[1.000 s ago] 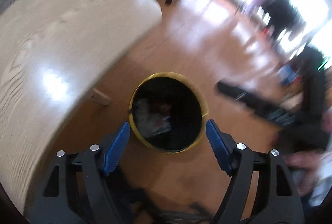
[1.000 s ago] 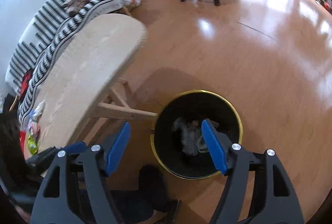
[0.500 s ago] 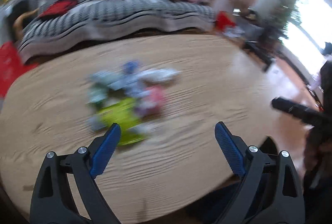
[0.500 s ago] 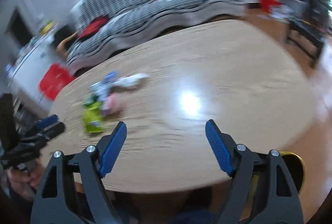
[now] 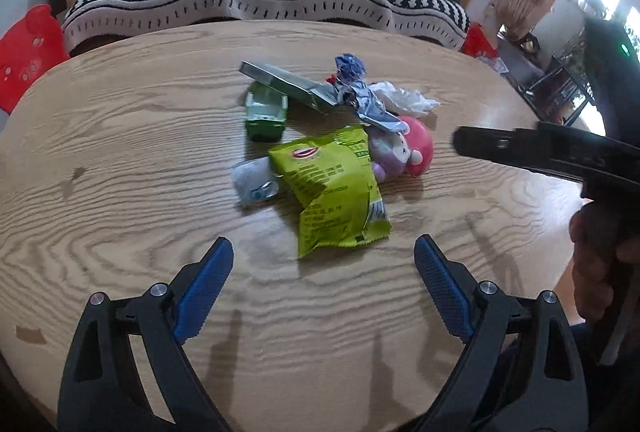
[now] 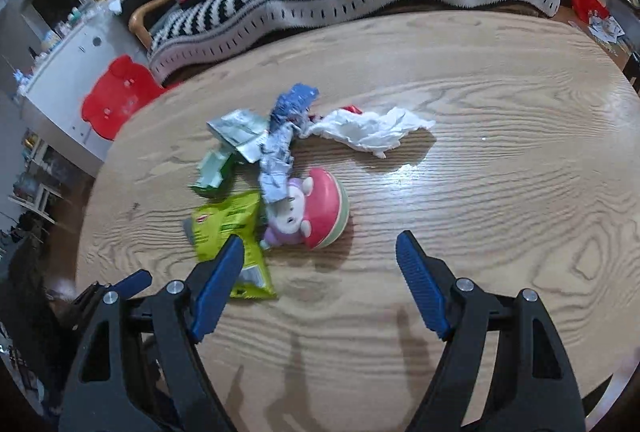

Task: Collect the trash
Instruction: 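Return both tools to the table above the remaining trash, then grasp the green snack bag with the left tool while the right tool grasps the pink ball toy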

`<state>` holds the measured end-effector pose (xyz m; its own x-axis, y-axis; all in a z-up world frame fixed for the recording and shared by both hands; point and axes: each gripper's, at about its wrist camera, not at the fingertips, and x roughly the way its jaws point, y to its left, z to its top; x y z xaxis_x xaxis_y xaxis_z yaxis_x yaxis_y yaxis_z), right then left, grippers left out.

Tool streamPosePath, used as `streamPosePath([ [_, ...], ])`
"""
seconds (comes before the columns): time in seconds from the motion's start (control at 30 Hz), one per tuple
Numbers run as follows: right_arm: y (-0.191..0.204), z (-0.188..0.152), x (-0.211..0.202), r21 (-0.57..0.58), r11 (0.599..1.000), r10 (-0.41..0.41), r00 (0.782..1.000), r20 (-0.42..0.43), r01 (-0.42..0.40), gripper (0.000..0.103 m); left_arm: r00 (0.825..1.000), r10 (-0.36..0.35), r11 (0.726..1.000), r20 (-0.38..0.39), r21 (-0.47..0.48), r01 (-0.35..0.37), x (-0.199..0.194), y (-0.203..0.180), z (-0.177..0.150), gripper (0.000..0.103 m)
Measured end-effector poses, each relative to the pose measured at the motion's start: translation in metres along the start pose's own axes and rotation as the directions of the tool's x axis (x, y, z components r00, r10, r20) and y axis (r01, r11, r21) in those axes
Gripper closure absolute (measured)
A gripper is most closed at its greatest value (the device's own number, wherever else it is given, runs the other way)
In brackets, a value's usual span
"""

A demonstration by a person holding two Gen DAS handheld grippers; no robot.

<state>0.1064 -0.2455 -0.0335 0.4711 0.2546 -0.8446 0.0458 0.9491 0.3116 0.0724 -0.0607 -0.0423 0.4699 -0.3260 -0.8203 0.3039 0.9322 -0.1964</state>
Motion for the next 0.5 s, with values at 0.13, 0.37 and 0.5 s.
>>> streamPosePath([
  [0.13, -0.003, 0.007, 0.023, -0.005, 1.0, -0.013, 0.999, -0.038, 0.013, 0.027, 0.999, 0.04, 0.999, -0.019, 0.016, -0.039, 0.026, -0.003, 0.003, 0.014],
  [0.37, 0.009, 0.02, 0.054, -0.05, 0.999, 0.006, 0.996, -0.094, -0.01, 0.027, 0.999, 0.018, 1.0, -0.027, -0.014, -0.019, 0.056, 0.0, 0.012, 0.014],
  [0.5, 0.015, 0.02, 0.072, -0.104, 0.994, -0.033, 0.993, -0.117, 0.021, 0.033, 0.999, 0.048, 0.999, -0.017, 0.016, -0.048, 0.066, -0.006, 0.016, 0.017],
])
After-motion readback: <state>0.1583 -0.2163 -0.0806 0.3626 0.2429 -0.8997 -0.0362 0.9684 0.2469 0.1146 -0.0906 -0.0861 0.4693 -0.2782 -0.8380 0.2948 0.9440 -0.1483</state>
